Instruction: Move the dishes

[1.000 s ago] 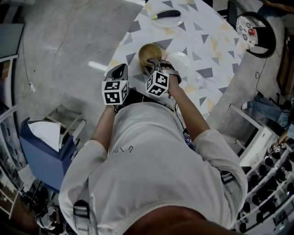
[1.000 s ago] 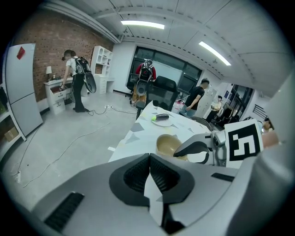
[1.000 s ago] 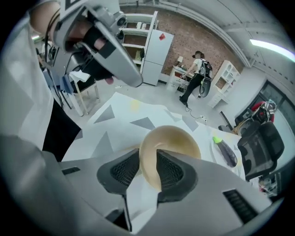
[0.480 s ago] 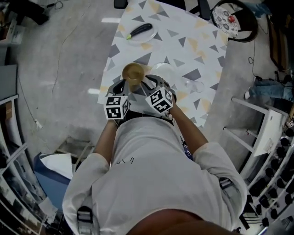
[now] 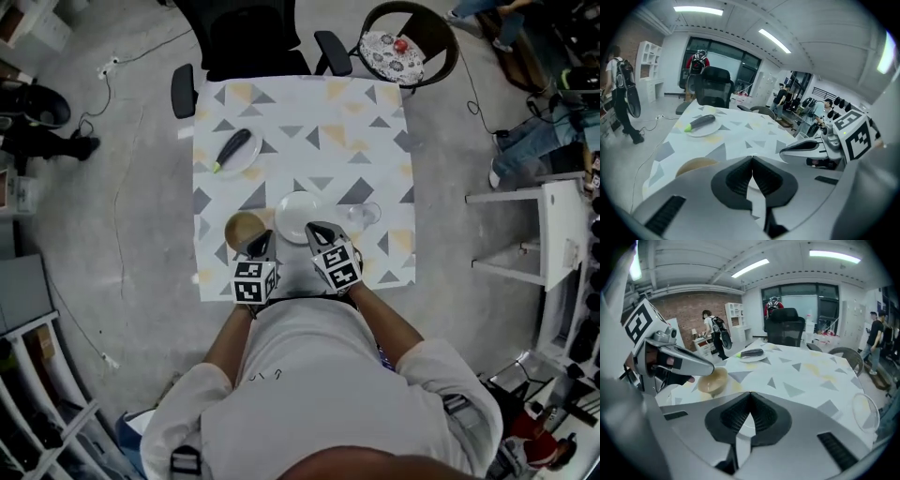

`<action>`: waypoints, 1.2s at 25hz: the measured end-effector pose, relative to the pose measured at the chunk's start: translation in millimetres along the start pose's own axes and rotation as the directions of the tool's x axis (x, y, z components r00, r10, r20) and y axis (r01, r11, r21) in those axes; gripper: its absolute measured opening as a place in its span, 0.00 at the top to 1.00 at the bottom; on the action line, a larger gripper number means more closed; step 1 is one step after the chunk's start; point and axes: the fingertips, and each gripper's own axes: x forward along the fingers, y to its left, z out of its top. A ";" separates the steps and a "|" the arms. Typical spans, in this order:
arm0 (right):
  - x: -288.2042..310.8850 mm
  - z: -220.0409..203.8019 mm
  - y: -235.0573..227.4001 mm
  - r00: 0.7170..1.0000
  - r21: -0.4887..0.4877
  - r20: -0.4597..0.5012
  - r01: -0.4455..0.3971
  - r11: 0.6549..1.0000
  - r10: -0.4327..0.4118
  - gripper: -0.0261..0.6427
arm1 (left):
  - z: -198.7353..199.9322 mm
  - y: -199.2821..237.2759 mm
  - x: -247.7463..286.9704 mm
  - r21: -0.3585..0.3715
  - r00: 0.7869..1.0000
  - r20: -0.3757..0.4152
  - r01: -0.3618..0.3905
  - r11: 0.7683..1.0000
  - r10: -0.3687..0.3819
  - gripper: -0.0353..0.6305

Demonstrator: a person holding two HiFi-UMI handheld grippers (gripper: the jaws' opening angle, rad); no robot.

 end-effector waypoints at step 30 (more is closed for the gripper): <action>-173.2 185.4 -50.2 0.801 0.044 0.547 0.263 0.964 -0.243 0.97 | 200.5 -55.8 -96.5 0.169 0.875 0.484 -0.071 0.983 -0.020 0.92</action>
